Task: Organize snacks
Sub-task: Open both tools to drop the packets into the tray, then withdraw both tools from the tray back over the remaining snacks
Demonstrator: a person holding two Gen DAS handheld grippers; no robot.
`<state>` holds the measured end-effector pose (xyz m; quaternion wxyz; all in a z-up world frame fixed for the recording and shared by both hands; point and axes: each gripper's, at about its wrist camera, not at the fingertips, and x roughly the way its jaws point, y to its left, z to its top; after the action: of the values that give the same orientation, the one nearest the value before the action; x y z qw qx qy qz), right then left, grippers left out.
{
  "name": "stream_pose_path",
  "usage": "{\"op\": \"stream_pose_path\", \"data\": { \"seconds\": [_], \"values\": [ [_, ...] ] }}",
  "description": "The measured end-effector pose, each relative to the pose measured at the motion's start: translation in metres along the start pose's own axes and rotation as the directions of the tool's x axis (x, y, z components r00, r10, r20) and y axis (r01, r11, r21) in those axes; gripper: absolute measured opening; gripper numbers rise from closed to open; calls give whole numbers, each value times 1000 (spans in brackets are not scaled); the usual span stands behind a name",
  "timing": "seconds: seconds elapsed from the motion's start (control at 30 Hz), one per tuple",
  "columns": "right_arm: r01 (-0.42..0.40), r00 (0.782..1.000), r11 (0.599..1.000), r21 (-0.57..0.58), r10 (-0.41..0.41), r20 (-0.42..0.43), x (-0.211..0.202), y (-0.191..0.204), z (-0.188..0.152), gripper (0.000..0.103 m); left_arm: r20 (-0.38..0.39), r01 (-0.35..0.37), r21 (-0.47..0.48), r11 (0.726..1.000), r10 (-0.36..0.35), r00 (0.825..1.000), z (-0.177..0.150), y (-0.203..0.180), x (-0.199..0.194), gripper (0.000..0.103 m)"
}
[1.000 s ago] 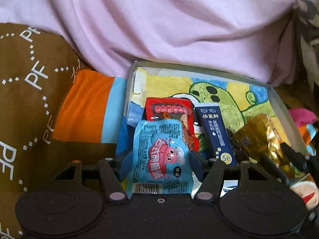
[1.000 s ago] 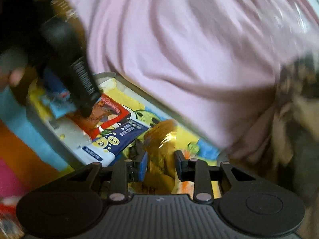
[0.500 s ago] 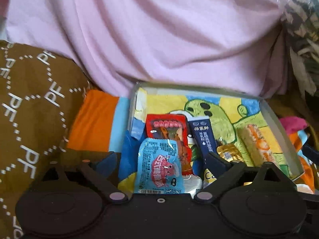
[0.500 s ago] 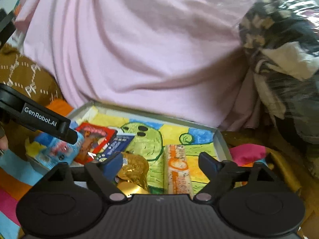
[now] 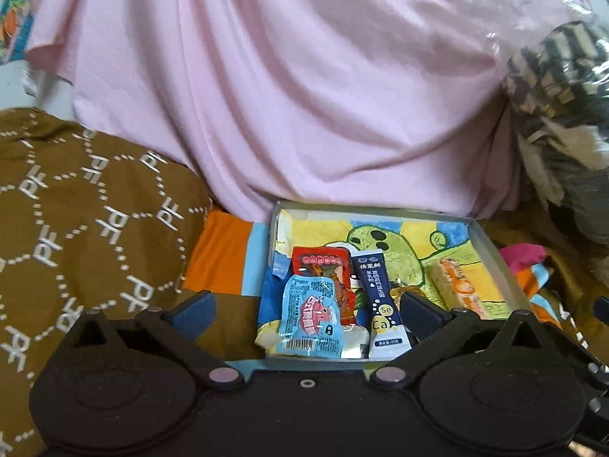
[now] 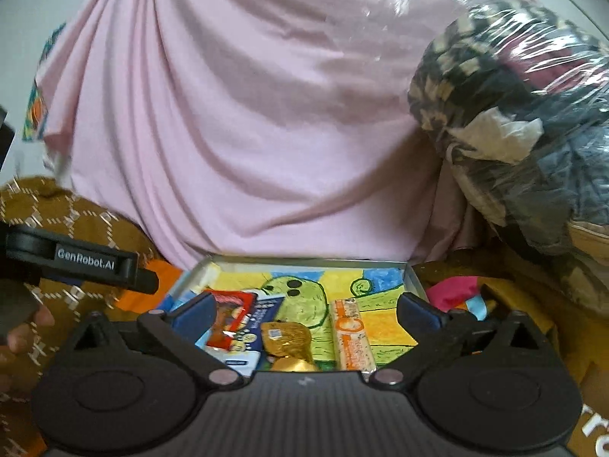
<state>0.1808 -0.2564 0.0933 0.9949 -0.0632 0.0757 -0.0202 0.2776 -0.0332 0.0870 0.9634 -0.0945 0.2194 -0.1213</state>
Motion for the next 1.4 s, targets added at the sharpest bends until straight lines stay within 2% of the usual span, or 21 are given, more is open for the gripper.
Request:
{"op": "stream_pose_path", "data": {
  "seconds": [0.27,0.5,0.77,1.0,1.13,1.27,1.4],
  "values": [
    [-12,1000,998,62,11,10,-58,-4,-2,103,60,-19,44,999,17,998,-21,-10,-66,102],
    [-14,1000,996,85,14,-3,-100,-5,-17,103,91,-20,35,999,16,996,-49,-9,-115,102],
    [-76,995,994,74,81,-65,-131,3,-47,103,42,-48,-3,999,48,998,-82,2,-142,102],
    [-115,985,990,82,124,-120,-140,8,-68,103,-5,-109,81,991,110,994,-108,-1,-155,102],
    [-119,981,989,90,131,-144,-143,10,-76,103,-68,-138,101,985,145,987,-124,-1,-155,102],
    [-118,973,990,73,130,-193,-141,15,-86,103,-139,-148,70,986,157,978,-131,2,-147,102],
    [-110,959,992,64,123,-257,-135,19,-99,103,-150,-149,55,987,156,976,-134,4,-140,102]
  ]
}}
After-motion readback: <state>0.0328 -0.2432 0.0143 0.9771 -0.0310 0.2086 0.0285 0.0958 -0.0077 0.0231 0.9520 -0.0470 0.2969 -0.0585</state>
